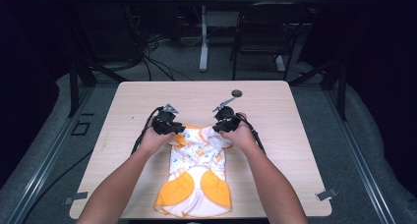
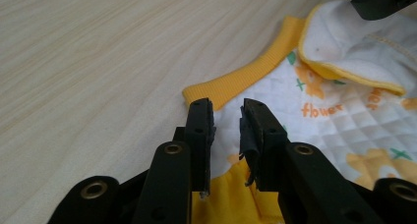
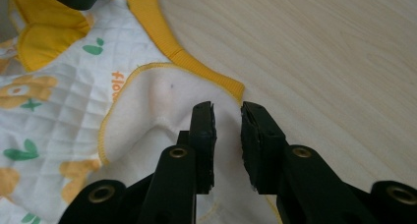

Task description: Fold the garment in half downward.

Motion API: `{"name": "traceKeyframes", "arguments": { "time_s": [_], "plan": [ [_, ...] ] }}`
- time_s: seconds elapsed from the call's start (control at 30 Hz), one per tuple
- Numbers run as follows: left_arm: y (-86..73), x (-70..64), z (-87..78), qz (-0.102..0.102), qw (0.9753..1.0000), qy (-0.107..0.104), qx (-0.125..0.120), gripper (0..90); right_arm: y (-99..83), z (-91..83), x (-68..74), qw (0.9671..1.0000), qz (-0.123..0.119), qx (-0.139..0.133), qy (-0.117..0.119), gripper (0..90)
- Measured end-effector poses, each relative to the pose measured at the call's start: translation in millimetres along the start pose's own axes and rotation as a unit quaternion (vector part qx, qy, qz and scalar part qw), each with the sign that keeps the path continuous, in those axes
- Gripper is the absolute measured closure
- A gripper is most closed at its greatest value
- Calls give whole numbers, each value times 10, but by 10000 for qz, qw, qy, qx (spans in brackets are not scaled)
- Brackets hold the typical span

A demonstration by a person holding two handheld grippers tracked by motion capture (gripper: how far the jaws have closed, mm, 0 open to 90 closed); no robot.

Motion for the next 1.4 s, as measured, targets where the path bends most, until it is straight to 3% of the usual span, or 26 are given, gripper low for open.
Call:
{"name": "traceKeyframes", "arguments": {
  "time_s": [0.1, 0.13, 0.3, 0.6, 0.63, 0.7, 0.77, 1.0, 1.17, 1.4],
  "plan": [
    [-12, 16, 32, 3, 9999, 106, 35, 699, -9, 64, -23, 9999, 140, -22, -2, 736],
    [-19, 27, 39, 7, 9999, 142, 65, 695, -22, 83, -43, 9999, 83, 117, -54, 728],
    [-47, 81, 75, -102, 9996, 241, 121, 657, -62, 165, -65, 9994, 178, 300, -46, 691],
    [-116, 101, 133, -188, 9994, 238, 155, 608, -93, 223, -77, 9986, 210, 462, -143, 629],
    [-127, 104, 140, -207, 9994, 242, 158, 599, -98, 257, -61, 9988, 402, 228, -145, 622],
    [-138, 108, 146, -229, 9993, 217, 180, 592, -97, 226, -100, 9982, 387, 462, -59, 611],
    [-145, 110, 148, -240, 9993, 213, 186, 589, -107, 235, -112, 9980, 514, 368, 17, 608],
    [-182, 135, 151, -329, 9992, 141, 149, 599, -113, 225, -125, 9980, 477, 413, 76, 637],
    [-177, 93, 153, -310, 9994, 28, 162, 740, -117, 230, -87, 9976, 525, 367, 268, 769],
    [-173, 77, 156, -323, 9993, -3, 170, 844, -131, 226, -67, 9973, 518, 346, 398, 852]
  ]
}}
Point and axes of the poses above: each handheld gripper's, and its own axes: z roughly forward along the jaws, y roughly out of its top, x roughly to its left, the point moved 3 cm from there along z, roughly forward along the jaws, and after that the axes turned 5 degrees about y, right-handed, at the moved point
